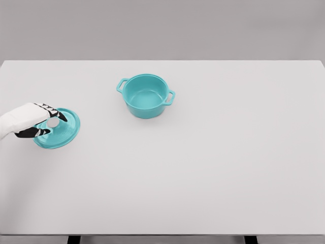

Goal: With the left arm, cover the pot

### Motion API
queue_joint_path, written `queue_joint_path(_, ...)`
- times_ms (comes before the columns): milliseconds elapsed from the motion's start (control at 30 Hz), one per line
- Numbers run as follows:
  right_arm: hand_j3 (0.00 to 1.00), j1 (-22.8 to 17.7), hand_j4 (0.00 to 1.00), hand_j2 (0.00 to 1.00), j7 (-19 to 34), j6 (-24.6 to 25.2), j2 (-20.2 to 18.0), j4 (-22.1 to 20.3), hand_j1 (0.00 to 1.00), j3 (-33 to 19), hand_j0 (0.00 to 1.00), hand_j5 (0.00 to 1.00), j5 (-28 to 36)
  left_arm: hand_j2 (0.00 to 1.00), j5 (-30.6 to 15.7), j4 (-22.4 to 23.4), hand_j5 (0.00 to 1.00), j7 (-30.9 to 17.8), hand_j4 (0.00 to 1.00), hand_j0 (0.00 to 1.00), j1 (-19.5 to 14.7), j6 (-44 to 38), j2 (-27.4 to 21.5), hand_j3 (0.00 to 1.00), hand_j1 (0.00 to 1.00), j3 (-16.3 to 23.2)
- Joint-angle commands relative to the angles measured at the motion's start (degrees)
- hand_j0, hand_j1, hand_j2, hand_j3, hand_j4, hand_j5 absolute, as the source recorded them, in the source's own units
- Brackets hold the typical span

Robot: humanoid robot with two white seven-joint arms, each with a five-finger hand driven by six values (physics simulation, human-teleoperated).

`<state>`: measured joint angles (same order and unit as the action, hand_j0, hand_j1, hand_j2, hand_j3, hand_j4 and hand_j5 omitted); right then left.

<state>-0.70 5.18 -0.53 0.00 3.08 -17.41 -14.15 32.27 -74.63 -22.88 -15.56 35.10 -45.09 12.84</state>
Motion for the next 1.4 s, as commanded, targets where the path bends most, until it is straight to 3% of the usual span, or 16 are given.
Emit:
queue_joint_path(0, 1.0, 0.0, 1.0, 1.0, 0.0, 0.0, 0.0, 0.0, 1.0, 0.0, 1.0, 1.0, 0.0, 0.67, -0.4, 0.5, 0.67, 0.0, 0.67, 0.67, 0.0, -0.1, 0.0, 0.67, 0.67, 0.2)
queue_joint_path(400, 1.0, 0.0, 1.0, 1.0, 0.0, 0.0, 0.0, 0.0, 1.0, 0.0, 1.0, 1.0, 0.0, 0.64, -0.3, 0.9, 0.64, 0.0, 0.64, 0.64, -0.1, -0.1, 0.1, 0.64, 0.64, 0.2)
queue_joint_path(633, 1.0, 0.0, 1.0, 1.0, 0.0, 0.0, 0.0, 0.0, 1.0, 0.0, 1.0, 1.0, 0.0, 0.45, -0.4, 0.6, 0.45, 0.0, 0.45, 0.45, -0.1, -0.1, 0.1, 0.45, 0.45, 0.2)
queue_joint_path(900, 1.0, 0.0, 1.0, 1.0, 0.0, 0.0, 0.0, 0.1, 1.0, 0.0, 1.0, 1.0, 0.0, 0.46, -0.9, -0.3, 0.46, 0.3, 0.46, 0.46, -0.1, -0.1, -0.4, 0.46, 0.46, 0.1)
queue_joint_path(1133, 1.0, 0.0, 1.0, 1.0, 0.0, 0.0, 0.0, 0.1, 1.0, 0.0, 1.0, 1.0, 0.0, 0.46, -1.4, -4.9, 0.46, 0.5, 0.46, 0.46, -0.1, -0.1, -2.6, 0.46, 0.46, -0.4)
queue_joint_path(1367, 1.0, 0.0, 1.0, 1.0, 0.0, 0.0, 0.0, 0.1, 1.0, 0.0, 1.0, 1.0, 0.0, 0.46, -1.4, -6.3, 0.46, 0.5, 0.46, 0.46, -2.1, -0.1, -3.1, 0.46, 0.46, -0.2)
